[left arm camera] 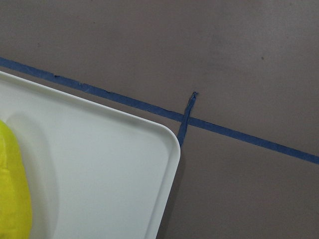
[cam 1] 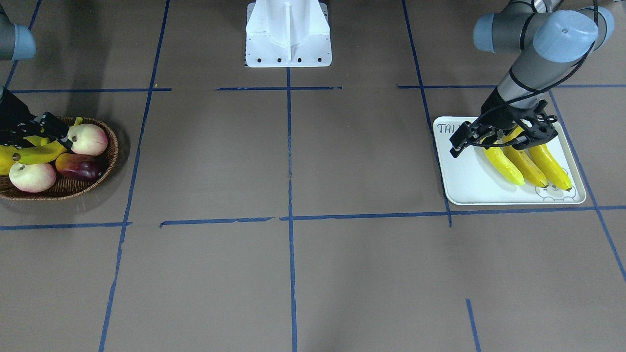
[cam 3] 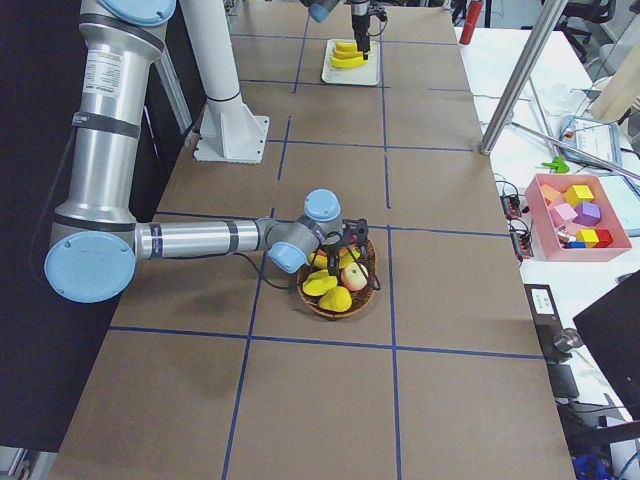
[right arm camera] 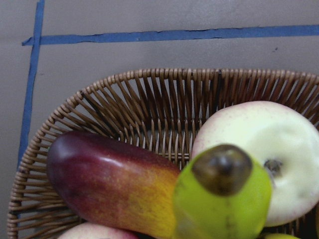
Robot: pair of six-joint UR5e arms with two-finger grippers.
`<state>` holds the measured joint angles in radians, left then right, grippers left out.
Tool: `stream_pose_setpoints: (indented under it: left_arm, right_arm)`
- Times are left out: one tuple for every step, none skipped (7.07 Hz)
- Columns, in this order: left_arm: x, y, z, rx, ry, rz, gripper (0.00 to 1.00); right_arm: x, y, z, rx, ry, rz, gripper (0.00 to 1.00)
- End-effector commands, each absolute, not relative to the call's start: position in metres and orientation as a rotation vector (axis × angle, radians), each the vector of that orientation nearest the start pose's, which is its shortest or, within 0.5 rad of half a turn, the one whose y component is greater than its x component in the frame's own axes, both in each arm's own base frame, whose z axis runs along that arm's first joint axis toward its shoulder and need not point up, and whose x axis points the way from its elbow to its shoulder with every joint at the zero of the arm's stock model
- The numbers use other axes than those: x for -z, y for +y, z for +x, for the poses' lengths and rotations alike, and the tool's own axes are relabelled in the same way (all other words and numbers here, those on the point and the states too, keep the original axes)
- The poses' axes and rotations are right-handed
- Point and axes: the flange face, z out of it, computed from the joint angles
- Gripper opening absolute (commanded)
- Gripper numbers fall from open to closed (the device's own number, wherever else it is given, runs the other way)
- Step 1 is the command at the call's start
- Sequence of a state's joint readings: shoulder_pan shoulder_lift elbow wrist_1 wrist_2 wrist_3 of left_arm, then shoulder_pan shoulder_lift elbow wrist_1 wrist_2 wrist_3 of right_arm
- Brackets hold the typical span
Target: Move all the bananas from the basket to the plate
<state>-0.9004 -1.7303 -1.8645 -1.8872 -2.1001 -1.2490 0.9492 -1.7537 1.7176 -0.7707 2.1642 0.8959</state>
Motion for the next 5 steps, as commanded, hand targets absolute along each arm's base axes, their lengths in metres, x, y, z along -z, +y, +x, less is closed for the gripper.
stream_pose_setpoints:
  left_arm:
    - [-0.4022, -0.4836, 0.2775, 0.336, 0.908, 0.020, 1.00]
    - [-0.4024, -0.4832, 0.2782, 0.335, 0.907, 0.019, 1.00]
    - [-0.4024, -0.4832, 0.2783, 0.333, 0.907, 0.019, 1.00]
    - [-0.4022, -0.4824, 0.2797, 0.330, 0.908, 0.019, 1.00]
    - [-0.4013, -0.4826, 0.2800, 0.329, 0.909, 0.020, 1.00]
  right_arm:
    - [-0.5890, -0.4057, -0.1964, -0.027, -0.911, 0.145, 0.68]
    - [-0.5897, -0.4055, -0.1954, -0.025, -0.909, 0.147, 0.47]
    - [-0.5883, -0.4062, -0.1957, -0.022, -0.910, 0.151, 0.28]
    - [-0.5897, -0.4055, -0.1954, -0.022, -0.909, 0.148, 0.16]
    - [-0.5887, -0.4060, -0.1942, -0.022, -0.911, 0.151, 0.06]
